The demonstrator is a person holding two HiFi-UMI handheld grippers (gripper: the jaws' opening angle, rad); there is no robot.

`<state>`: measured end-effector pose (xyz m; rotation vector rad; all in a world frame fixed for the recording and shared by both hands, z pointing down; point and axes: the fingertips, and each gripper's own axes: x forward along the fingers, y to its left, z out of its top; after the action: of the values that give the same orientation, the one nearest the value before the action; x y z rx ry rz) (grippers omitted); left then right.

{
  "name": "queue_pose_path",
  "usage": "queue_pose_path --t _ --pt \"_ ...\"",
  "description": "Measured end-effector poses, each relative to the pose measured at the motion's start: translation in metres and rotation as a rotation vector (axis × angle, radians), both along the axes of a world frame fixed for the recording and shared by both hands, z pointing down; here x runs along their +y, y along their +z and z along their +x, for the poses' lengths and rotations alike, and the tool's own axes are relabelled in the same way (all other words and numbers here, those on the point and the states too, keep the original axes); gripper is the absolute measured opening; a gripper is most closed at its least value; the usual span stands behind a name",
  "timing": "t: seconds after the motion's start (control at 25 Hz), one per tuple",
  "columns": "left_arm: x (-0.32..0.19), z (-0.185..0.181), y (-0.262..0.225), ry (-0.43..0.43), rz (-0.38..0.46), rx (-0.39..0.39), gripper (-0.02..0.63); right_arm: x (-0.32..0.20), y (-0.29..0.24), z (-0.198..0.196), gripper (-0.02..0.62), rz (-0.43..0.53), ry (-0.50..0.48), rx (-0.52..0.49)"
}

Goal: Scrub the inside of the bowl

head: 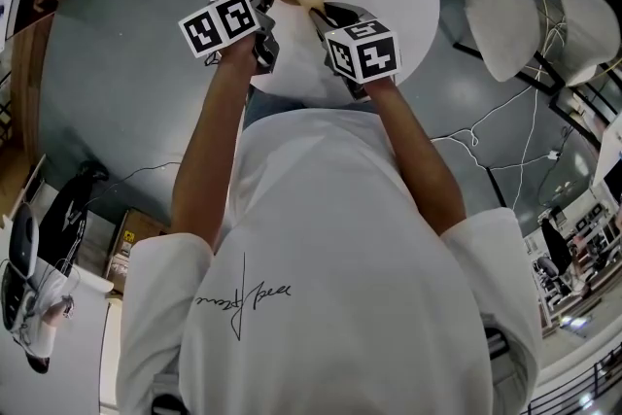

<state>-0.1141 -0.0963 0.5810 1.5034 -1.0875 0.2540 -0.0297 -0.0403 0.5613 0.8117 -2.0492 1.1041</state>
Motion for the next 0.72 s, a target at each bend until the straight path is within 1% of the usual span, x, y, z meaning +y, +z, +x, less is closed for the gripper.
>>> queue_pose_path --t 0.72 --pt "0.000 -0.004 0.000 -0.029 -0.005 0.009 0.009 0.002 -0.001 -0.016 0.080 -0.031 -0.009 -0.030"
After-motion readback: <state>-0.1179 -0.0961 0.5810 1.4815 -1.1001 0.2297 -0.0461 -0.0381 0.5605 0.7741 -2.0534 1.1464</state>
